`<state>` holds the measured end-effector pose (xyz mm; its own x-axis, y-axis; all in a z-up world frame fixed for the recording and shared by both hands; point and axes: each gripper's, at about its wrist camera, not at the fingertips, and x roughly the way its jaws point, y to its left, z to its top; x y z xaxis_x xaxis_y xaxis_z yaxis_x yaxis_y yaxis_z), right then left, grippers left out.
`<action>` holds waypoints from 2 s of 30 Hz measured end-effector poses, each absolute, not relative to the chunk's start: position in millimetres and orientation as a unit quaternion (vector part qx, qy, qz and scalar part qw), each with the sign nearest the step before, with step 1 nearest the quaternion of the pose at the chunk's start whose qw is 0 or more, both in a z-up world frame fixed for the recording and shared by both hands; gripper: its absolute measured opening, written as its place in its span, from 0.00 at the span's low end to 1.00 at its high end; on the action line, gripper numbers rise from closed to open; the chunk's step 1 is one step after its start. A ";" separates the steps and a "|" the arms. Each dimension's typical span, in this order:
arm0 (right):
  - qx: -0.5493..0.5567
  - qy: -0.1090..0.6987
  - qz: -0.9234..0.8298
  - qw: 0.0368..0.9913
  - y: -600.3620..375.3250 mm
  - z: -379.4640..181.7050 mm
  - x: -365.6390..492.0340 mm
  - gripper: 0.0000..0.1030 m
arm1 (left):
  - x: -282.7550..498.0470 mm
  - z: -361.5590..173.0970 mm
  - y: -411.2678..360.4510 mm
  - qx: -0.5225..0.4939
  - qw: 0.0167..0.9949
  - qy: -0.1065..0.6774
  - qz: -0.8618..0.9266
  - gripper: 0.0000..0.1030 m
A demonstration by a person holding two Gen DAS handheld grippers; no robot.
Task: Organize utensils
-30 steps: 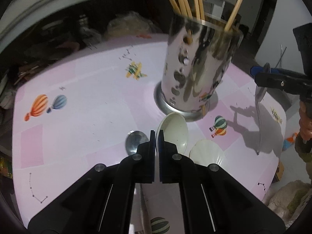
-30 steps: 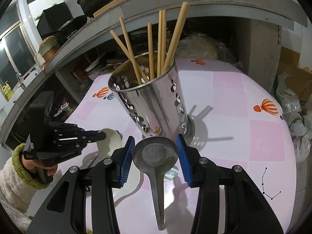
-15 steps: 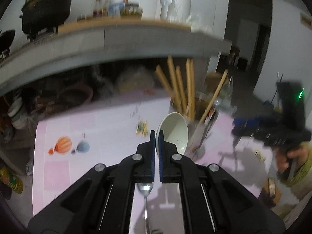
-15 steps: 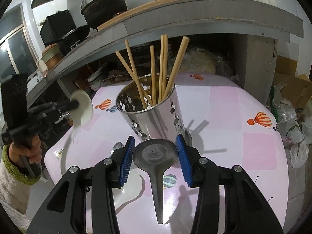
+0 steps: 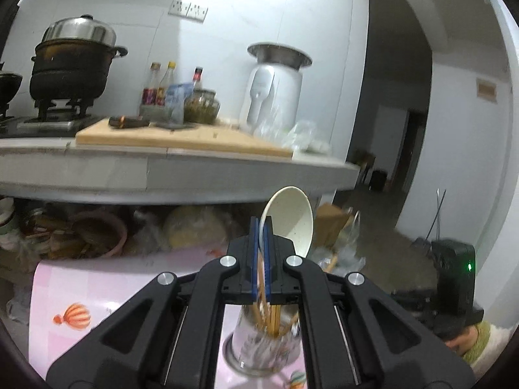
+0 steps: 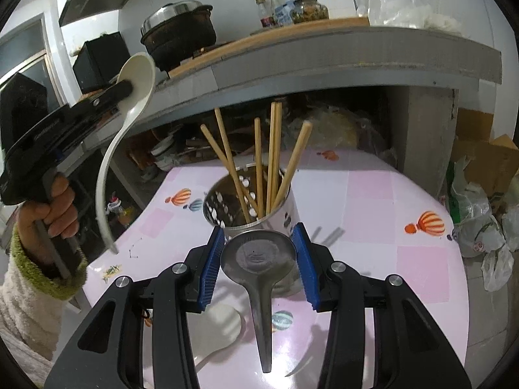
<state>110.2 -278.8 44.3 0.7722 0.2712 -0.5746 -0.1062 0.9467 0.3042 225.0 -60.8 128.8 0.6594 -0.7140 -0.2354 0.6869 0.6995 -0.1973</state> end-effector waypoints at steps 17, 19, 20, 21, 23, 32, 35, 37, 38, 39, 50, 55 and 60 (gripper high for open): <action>0.140 0.327 0.091 0.930 -294.7 42.2 113.4 0.42 | 262.3 95.3 -91.4 -0.067 0.904 0.083 -0.414 0.02; 0.139 0.328 0.089 0.930 -294.7 41.6 113.5 0.42 | 263.2 89.3 -91.3 -0.060 0.905 0.080 -0.414 0.02; 0.140 0.329 0.088 0.930 -294.6 41.0 113.9 0.42 | 264.1 86.3 -92.5 -0.055 0.905 0.081 -0.415 0.02; 0.140 0.330 0.088 0.929 -294.8 40.2 114.0 0.42 | 264.5 83.3 -93.8 -0.050 0.904 0.080 -0.416 0.02; 0.140 0.332 0.087 0.929 -294.7 39.0 113.9 0.42 | 264.8 79.2 -96.1 -0.039 0.905 0.077 -0.416 0.02; 0.141 0.335 0.083 0.928 -297.4 36.8 114.2 0.42 | 265.8 68.2 -100.9 -0.022 0.908 0.070 -0.412 0.02; 0.142 0.337 0.083 0.927 -298.4 35.2 115.3 0.42 | 267.5 69.8 -100.1 -0.027 0.908 0.067 -0.412 0.02; 0.143 0.338 0.083 0.927 -298.7 34.0 115.6 0.42 | 269.5 72.1 -100.5 -0.033 0.909 0.063 -0.412 0.02; 0.144 0.338 0.084 0.926 -298.8 33.5 115.6 0.42 | 270.6 72.7 -100.5 -0.036 0.908 0.062 -0.412 0.02; 0.144 0.338 0.083 0.926 -299.0 33.2 115.6 0.42 | 271.9 72.8 -101.1 -0.037 0.908 0.062 -0.413 0.02; 0.149 0.341 0.084 0.924 -302.0 29.9 117.0 0.42 | 279.9 57.7 -106.5 -0.018 0.905 0.069 -0.418 0.02; 0.153 0.337 0.085 0.925 -303.5 31.9 116.2 0.42 | 275.5 45.0 -99.7 -0.019 0.904 0.081 -0.420 0.02; 0.156 0.311 0.095 0.933 -305.3 51.7 112.7 0.42 | 269.0 42.1 -88.6 -0.026 0.906 0.084 -0.415 0.02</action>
